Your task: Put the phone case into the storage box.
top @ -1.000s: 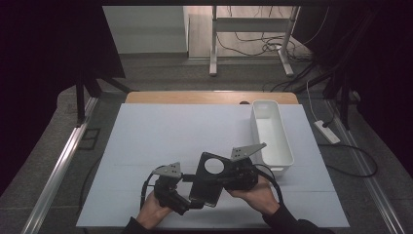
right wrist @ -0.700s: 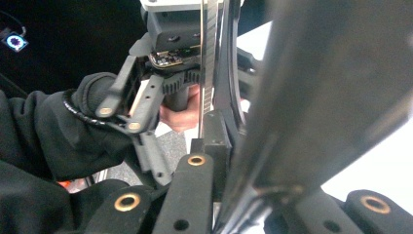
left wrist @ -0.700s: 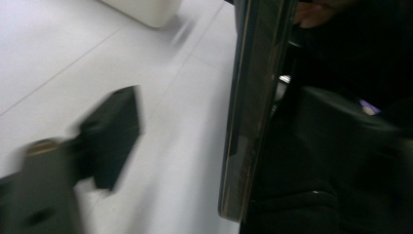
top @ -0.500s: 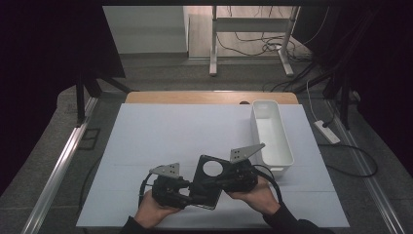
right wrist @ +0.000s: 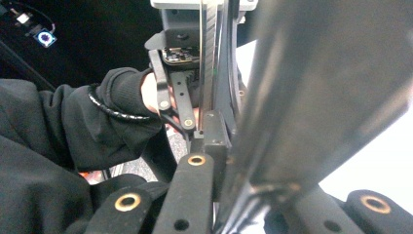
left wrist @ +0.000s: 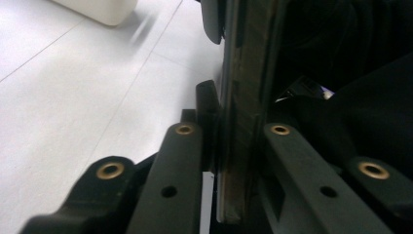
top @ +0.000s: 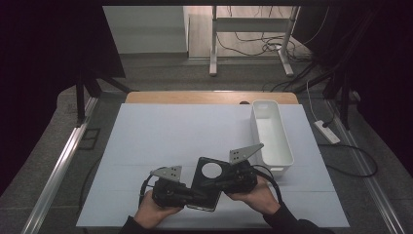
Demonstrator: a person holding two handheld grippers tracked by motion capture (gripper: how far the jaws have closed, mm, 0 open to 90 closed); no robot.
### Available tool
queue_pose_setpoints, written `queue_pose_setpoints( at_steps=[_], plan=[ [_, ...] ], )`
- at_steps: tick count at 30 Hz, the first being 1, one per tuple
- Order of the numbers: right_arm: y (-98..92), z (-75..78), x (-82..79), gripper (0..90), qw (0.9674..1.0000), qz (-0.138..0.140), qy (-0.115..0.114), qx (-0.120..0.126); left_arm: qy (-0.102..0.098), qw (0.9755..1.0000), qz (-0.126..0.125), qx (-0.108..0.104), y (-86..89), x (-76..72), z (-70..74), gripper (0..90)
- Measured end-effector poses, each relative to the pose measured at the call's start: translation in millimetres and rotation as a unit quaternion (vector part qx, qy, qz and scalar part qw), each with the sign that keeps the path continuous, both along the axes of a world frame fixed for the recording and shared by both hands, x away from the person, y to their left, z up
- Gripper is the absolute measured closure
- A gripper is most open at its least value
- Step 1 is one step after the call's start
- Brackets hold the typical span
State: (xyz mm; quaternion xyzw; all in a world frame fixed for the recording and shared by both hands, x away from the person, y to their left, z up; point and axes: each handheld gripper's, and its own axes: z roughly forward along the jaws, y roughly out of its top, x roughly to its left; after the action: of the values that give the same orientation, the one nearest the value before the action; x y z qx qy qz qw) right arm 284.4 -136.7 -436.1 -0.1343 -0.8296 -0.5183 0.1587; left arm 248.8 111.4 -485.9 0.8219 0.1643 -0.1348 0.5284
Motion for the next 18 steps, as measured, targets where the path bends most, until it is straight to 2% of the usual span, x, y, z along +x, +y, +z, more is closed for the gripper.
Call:
queue_pose_setpoints(
  at_steps=[5,8,9,10,13,15,16,18],
  plan=[
    [0.0,0.0,0.3,85.2,1.0000,0.002,-0.005,0.002,-0.002,1.0000,0.006,0.005,0.2,-0.6,1.0,84.5],
    [0.7,0.2,-0.9,81.0,0.9997,-0.009,-0.021,0.000,-0.005,0.9998,0.017,0.012,0.5,-1.3,2.4,84.6],
    [0.6,0.7,-1.2,73.6,0.9993,-0.023,-0.029,-0.002,-0.007,0.9996,0.021,0.015,0.9,-1.3,2.6,84.6],
    [0.6,0.7,-1.2,73.6,0.9993,-0.023,-0.029,-0.002,-0.008,0.9996,0.023,0.017,1.2,-1.1,2.3,84.6],
    [-1.0,2.8,0.1,61.4,0.9982,-0.049,-0.032,-0.013,-0.012,0.9988,0.040,0.026,1.6,-1.7,1.5,84.5],
    [-3.5,5.0,1.3,52.3,0.9968,-0.068,-0.039,-0.016,-0.016,0.9974,0.059,0.037,3.2,-0.8,0.3,84.4],
    [-3.5,5.0,1.3,52.3,0.9968,-0.068,-0.039,-0.016,-0.016,0.9974,0.059,0.037,3.2,-0.8,0.3,84.4],
    [-6.0,7.1,2.1,42.7,0.9943,-0.092,-0.049,-0.022,-0.021,0.9956,0.079,0.046,4.8,-0.9,0.2,84.4]
  ],
)
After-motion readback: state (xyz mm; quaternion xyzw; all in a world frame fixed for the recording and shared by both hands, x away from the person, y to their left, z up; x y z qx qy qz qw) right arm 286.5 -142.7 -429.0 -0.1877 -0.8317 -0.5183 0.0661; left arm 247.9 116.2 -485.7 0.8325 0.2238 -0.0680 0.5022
